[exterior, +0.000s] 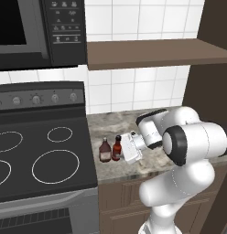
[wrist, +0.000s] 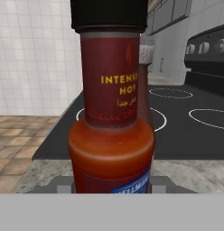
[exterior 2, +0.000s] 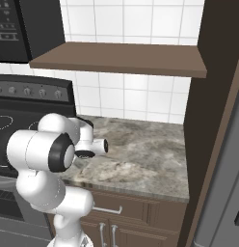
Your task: Take 2 condiments from the cabinet and move them on the counter near the stove.Make sure the condiments are lined up with each other, next to each other.
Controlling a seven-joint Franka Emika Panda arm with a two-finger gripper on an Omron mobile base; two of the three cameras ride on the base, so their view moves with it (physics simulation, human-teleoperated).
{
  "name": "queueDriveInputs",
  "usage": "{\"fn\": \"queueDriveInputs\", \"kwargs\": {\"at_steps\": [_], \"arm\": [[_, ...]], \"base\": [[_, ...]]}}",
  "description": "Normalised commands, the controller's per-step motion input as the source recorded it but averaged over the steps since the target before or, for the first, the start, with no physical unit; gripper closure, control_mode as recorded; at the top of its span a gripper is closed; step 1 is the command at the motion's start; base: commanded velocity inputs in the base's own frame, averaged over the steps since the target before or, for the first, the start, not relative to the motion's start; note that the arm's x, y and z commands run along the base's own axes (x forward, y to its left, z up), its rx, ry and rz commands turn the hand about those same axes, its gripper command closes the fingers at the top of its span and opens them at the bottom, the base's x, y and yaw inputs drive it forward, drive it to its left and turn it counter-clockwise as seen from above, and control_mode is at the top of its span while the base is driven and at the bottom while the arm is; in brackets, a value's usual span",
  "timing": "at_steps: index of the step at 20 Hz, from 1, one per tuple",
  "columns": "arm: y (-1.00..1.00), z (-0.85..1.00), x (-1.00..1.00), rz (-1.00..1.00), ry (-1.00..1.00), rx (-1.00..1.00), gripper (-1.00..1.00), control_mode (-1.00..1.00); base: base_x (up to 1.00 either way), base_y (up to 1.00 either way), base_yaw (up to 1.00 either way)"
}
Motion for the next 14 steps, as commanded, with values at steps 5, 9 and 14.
{"fn": "queueDriveInputs", "kwargs": {"at_steps": [5,9,14], "arm": [[0.0,0.0,0.0,0.0,0.0,0.0,-1.0,-1.0],[0.0,0.0,0.0,0.0,0.0,0.0,-1.0,-1.0],[0.0,0.0,0.0,0.0,0.0,0.0,-1.0,-1.0]], "base": [[0.0,0.0,0.0],[0.0,0.0,0.0],[0.0,0.0,0.0]]}}
